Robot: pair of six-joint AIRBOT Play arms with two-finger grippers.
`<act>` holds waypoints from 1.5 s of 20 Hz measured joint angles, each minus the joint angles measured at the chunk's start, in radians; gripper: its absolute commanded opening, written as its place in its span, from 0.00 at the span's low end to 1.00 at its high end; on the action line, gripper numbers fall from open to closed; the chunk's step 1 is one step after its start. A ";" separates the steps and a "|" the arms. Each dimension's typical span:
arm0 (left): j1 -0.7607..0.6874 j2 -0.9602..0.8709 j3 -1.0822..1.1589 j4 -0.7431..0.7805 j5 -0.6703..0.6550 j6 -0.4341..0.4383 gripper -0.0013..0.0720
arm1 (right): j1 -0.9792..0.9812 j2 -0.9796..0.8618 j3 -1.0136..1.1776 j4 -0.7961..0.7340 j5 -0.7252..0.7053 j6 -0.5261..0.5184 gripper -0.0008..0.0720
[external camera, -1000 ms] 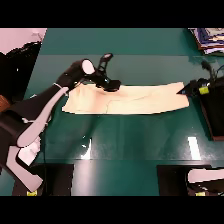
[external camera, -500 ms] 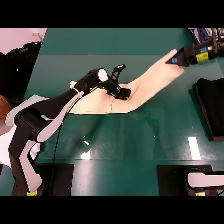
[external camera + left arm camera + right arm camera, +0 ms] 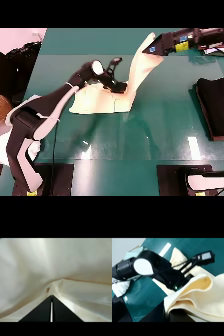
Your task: Fold the shirts.
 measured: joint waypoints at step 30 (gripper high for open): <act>0.532 0.299 0.167 0.110 -0.323 0.053 0.05 | -0.027 -0.176 -0.600 0.002 -0.291 0.038 0.87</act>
